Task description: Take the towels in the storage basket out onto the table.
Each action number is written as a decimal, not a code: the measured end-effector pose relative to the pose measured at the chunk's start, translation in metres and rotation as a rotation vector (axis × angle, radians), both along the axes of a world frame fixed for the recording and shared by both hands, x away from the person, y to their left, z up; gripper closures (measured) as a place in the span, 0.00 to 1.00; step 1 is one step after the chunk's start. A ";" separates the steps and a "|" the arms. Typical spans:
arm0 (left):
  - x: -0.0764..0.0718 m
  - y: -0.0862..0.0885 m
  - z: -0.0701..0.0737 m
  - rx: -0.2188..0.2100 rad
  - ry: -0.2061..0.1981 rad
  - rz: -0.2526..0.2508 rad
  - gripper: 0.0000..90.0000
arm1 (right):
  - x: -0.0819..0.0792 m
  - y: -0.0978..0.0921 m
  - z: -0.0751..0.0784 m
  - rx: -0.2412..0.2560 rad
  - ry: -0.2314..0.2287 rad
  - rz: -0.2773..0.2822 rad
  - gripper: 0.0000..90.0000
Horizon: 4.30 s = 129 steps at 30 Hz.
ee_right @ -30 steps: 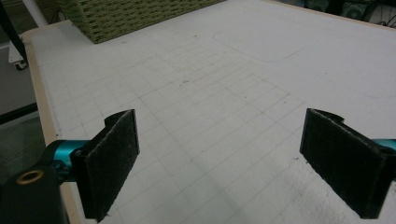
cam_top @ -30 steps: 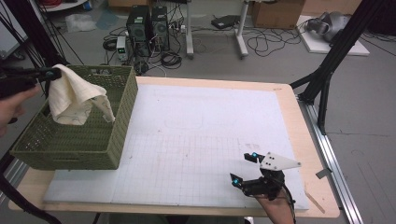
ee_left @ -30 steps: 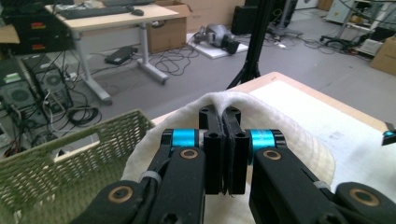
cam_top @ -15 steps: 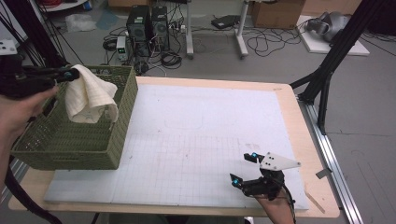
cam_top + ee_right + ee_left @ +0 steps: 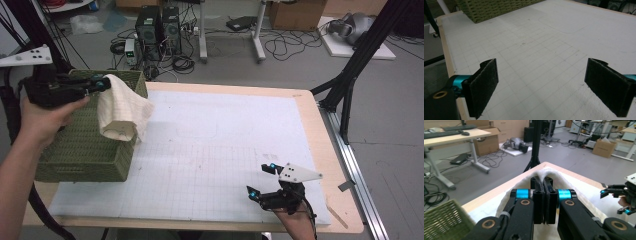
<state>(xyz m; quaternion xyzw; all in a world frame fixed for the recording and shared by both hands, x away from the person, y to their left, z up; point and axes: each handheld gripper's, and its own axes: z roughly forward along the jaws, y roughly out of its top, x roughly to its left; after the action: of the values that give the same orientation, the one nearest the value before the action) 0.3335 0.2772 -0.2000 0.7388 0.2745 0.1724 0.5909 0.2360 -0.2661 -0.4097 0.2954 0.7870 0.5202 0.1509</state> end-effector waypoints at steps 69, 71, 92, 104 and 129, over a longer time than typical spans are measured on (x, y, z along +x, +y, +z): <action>-0.010 -0.194 -0.193 0.060 0.200 -0.254 0.96 | 0.010 -0.006 0.000 0.022 0.001 -0.016 0.12; -0.012 -0.194 -0.199 0.071 0.201 -0.255 0.96 | 0.011 -0.006 0.000 0.022 0.006 -0.017 0.12; -0.013 -0.182 -0.214 0.072 0.235 -0.267 0.75 | 0.019 -0.004 -0.001 0.019 0.010 -0.008 0.12; -0.023 -0.161 -0.206 0.066 0.197 -0.255 0.58 | 0.030 0.004 -0.001 0.021 0.007 -0.001 0.12; -0.018 -0.140 -0.197 0.018 0.161 -0.179 0.56 | 0.043 0.008 -0.002 0.023 0.018 -0.006 0.12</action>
<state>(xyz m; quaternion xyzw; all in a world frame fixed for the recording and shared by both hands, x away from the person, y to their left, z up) 0.3157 0.1376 -0.3973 0.7769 0.2525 0.0614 0.5734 0.2785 -0.2579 -0.4112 0.3042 0.7813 0.5262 0.1419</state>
